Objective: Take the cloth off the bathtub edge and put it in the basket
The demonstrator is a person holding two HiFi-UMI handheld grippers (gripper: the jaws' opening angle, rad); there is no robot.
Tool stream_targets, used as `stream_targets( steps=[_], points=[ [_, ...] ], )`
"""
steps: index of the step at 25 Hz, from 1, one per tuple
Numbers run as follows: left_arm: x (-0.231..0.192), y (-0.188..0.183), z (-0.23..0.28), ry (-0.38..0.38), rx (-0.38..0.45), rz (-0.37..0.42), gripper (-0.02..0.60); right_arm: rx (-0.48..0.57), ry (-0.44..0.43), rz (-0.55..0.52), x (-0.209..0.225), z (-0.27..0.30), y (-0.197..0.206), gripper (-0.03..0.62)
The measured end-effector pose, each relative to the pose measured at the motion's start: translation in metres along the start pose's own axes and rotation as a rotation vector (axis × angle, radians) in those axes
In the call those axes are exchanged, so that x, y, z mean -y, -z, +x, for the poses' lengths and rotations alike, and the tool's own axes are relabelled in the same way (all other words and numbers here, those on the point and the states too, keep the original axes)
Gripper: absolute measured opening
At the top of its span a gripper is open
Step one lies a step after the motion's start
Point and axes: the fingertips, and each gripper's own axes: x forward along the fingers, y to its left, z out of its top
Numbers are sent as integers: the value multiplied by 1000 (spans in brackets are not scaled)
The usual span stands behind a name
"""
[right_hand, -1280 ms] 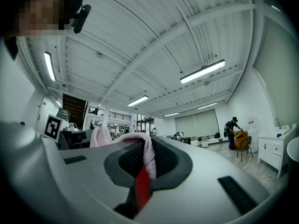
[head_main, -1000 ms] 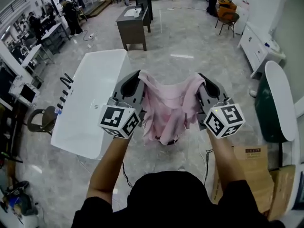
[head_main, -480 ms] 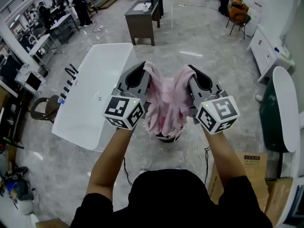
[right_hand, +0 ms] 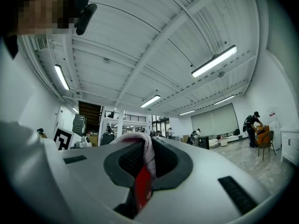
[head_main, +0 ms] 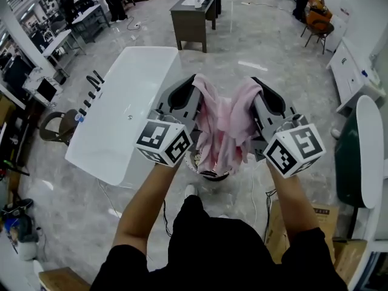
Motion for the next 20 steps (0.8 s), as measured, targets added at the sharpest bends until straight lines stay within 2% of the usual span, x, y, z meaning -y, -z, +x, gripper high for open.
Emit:
stream_targets(
  steps=[3, 12, 17, 20],
  points=[
    [-21, 0, 9, 38, 0, -36, 38, 0, 24, 5, 1, 18, 1, 41],
    [-63, 13, 46, 159, -35, -53, 38, -1, 72, -40, 4, 76, -8, 40],
    [-81, 10, 68, 157, -25, -58, 38, 13, 109, -47, 28, 109, -12, 41],
    [-86, 27, 74, 167, -50, -86, 38, -3, 140, -25, 42, 118, 4, 41]
  ],
)
